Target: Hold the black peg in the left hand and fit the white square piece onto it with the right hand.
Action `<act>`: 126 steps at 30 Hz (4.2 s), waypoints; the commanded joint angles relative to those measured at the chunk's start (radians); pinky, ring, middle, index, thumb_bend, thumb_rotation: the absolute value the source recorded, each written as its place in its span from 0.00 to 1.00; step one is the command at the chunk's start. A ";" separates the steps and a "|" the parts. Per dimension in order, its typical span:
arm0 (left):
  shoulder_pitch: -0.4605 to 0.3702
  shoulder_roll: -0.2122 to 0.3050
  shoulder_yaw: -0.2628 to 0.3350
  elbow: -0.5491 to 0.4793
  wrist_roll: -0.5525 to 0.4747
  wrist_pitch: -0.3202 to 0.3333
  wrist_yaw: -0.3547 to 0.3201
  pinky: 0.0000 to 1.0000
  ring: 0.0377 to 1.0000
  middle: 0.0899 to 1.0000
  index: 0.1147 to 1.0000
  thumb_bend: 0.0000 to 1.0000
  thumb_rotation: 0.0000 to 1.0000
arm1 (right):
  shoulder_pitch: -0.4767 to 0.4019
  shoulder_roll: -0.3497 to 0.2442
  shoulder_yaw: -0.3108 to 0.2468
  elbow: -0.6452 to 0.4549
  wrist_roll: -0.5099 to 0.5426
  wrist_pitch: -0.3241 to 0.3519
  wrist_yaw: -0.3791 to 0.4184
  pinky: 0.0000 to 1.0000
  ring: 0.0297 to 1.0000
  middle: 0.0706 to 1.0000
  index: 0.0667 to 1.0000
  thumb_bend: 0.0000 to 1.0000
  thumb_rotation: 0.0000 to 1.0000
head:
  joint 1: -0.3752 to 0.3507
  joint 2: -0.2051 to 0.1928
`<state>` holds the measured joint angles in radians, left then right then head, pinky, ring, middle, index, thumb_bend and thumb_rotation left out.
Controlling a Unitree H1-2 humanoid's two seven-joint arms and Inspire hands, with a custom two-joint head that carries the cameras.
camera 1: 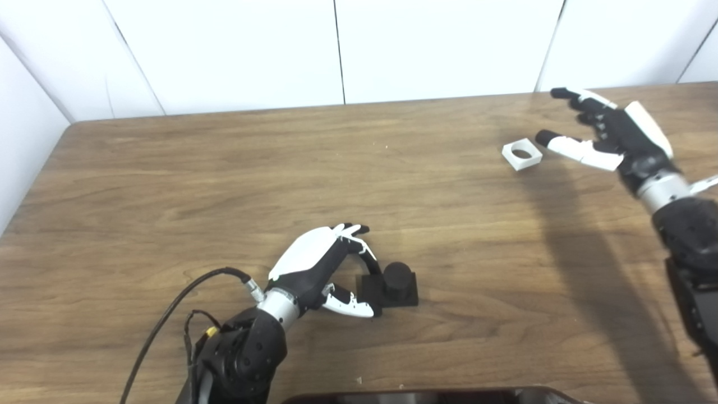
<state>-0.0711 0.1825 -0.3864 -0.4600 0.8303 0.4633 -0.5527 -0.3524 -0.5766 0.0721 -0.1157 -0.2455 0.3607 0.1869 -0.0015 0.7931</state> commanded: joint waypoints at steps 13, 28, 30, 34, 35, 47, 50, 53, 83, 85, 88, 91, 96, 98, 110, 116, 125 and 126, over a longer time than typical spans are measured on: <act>-0.015 0.002 0.005 -0.008 0.009 -0.013 0.018 1.00 1.00 0.95 0.43 0.49 0.08 | -0.174 -0.091 0.105 0.136 -0.180 -0.094 0.089 0.94 1.00 0.97 0.75 0.87 0.24 | -0.004 -0.018; -0.011 0.000 0.014 -0.003 -0.001 -0.019 0.026 1.00 1.00 0.95 0.43 0.49 0.08 | -0.277 -0.080 0.184 0.210 -0.306 -0.089 0.174 1.00 1.00 0.98 0.75 0.85 0.16 | -0.019 -0.027; -0.013 -0.002 0.012 -0.005 0.004 -0.015 0.023 1.00 1.00 0.95 0.43 0.49 0.08 | -0.290 -0.077 0.190 0.228 -0.314 -0.097 0.175 1.00 1.00 0.98 0.75 0.85 0.15 | -0.022 -0.021; -0.014 -0.006 0.015 -0.003 0.003 -0.015 0.027 1.00 1.00 0.95 0.43 0.49 0.08 | -0.318 -0.075 0.213 0.268 -0.334 -0.113 0.180 1.00 1.00 0.98 0.75 0.88 0.14 | -0.023 -0.021; -0.014 -0.007 0.016 -0.006 0.003 -0.012 0.025 1.00 1.00 0.95 0.43 0.49 0.08 | -0.327 -0.075 0.221 0.281 -0.342 -0.116 0.183 1.00 1.00 0.98 0.74 0.88 0.14 | -0.035 -0.022; -0.019 -0.018 0.028 -0.021 0.000 0.000 0.000 0.99 1.00 0.96 0.43 0.49 0.08 | -0.391 -0.069 0.252 0.360 -0.383 -0.160 0.201 1.00 1.00 0.97 0.68 0.89 0.12 | -0.063 -0.002; -0.024 -0.020 0.023 -0.021 0.011 0.002 -0.008 1.00 1.00 0.96 0.43 0.49 0.08 | -0.404 -0.070 0.260 0.371 -0.395 -0.160 0.217 1.00 1.00 0.98 0.68 0.88 0.11 | -0.060 -0.002; -0.022 -0.025 0.021 -0.024 0.017 0.002 -0.012 1.00 1.00 0.96 0.43 0.49 0.08 | -0.411 -0.075 0.271 0.375 -0.404 -0.166 0.235 1.00 1.00 0.97 0.67 0.88 0.11 | -0.063 -0.004; -0.017 -0.038 0.035 -0.009 0.016 -0.013 0.021 0.99 1.00 0.96 0.43 0.49 0.08 | -0.475 -0.040 0.312 0.498 -0.458 -0.231 0.254 0.94 0.98 0.94 0.67 0.87 0.10 | -0.057 -0.021; -0.016 -0.041 0.034 -0.012 0.017 -0.010 0.020 0.98 1.00 0.96 0.43 0.49 0.08 | -0.478 -0.035 0.313 0.507 -0.459 -0.233 0.252 0.93 0.98 0.94 0.66 0.87 0.10 | -0.056 -0.027; -0.014 -0.044 0.034 -0.008 0.022 -0.010 0.027 0.97 1.00 0.95 0.43 0.49 0.08 | -0.483 -0.028 0.316 0.517 -0.459 -0.235 0.249 0.92 0.97 0.94 0.66 0.87 0.10 | -0.055 -0.032; -0.015 -0.046 0.036 -0.003 0.014 -0.012 0.029 0.97 1.00 0.95 0.43 0.49 0.08 | -0.489 -0.023 0.317 0.524 -0.457 -0.238 0.251 0.92 0.97 0.94 0.67 0.86 0.10 | -0.054 -0.029; -0.020 -0.040 0.033 -0.002 0.016 -0.021 0.033 0.99 1.00 0.95 0.43 0.49 0.08 | -0.499 -0.018 0.328 0.538 -0.463 -0.244 0.257 0.90 0.97 0.94 0.66 0.86 0.11 | -0.059 -0.028; -0.017 -0.043 0.035 0.003 0.010 -0.024 0.041 0.98 1.00 0.95 0.43 0.49 0.08 | -0.502 -0.014 0.334 0.547 -0.465 -0.240 0.260 0.87 0.97 0.94 0.66 0.87 0.10 | -0.061 -0.031; -0.019 -0.044 0.025 0.017 0.002 -0.023 0.052 0.98 1.00 0.95 0.43 0.49 0.08 | -0.511 0.006 0.360 0.610 -0.478 -0.265 0.248 0.82 0.97 0.93 0.65 0.87 0.09 | -0.053 -0.042; -0.024 -0.041 0.027 0.005 -0.004 -0.021 0.045 0.99 1.00 0.96 0.43 0.49 0.07 | -0.510 0.008 0.354 0.617 -0.474 -0.271 0.255 0.84 0.99 0.93 0.63 0.86 0.09 | -0.054 -0.045; -0.032 -0.044 0.024 0.002 -0.001 -0.024 0.049 0.99 1.00 0.96 0.43 0.49 0.08 | -0.511 -0.003 0.349 0.614 -0.468 -0.288 0.254 0.86 0.99 0.93 0.61 0.86 0.10 | -0.052 -0.039; -0.033 -0.045 0.023 0.002 0.000 -0.024 0.049 0.99 1.00 0.96 0.43 0.49 0.08 | -0.511 -0.004 0.350 0.615 -0.469 -0.292 0.253 0.85 0.98 0.93 0.60 0.86 0.10 | -0.052 -0.037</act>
<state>-0.0708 0.1389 -0.3609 -0.4378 0.8291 0.4532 -0.5186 -0.7954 -0.5606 0.4365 0.5083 -0.7149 0.0971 0.4594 -0.0522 0.7547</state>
